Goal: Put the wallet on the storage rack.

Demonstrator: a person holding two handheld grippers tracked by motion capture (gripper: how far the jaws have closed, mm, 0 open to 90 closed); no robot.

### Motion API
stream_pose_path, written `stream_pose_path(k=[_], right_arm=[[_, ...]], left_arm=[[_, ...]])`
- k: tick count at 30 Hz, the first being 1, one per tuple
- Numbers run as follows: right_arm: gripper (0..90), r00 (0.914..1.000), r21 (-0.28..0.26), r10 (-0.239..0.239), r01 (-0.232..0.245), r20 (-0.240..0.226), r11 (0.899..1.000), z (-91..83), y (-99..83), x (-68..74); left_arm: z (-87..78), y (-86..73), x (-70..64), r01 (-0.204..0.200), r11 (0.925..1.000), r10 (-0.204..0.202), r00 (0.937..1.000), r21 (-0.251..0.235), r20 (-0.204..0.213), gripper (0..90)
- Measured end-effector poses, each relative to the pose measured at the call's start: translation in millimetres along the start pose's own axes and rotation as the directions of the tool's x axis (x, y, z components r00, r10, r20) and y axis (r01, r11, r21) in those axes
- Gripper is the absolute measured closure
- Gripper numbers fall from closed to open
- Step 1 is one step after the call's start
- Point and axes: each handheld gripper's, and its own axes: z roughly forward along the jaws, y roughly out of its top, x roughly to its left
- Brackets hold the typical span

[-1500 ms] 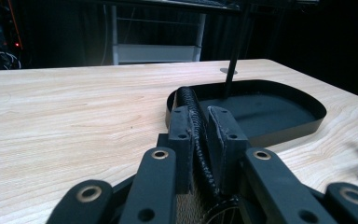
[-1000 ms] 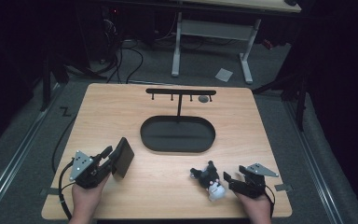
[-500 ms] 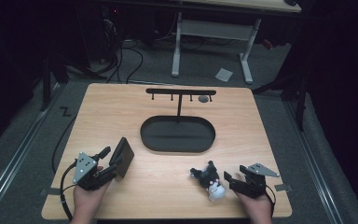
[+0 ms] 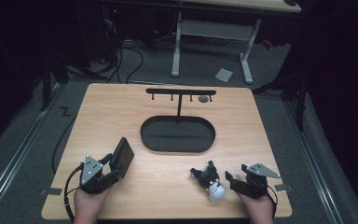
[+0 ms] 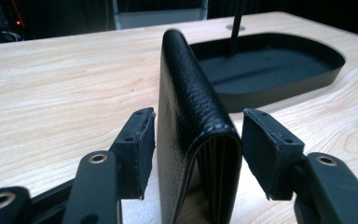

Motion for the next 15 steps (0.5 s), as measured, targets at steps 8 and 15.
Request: stream_pose_path(k=[8, 15], right_arm=[[23.4, 0.9986, 0.019, -0.05, 0.05, 0.018, 0.999, -12.5, 7.6, -2.6], [24.2, 0.9946, -0.011, -0.102, 0.103, 0.018, 0.995, -17.1, -6.4, -4.0]], left_arm=[[1.1, -5.9, -3.5, -0.034, 0.9994, 0.034, 0.9989, 0.006, -0.032, 66.4], [-3.6, -4.1, -1.9, -0.012, 0.9996, 0.01, 0.9969, -0.026, -0.078, 76.3]])
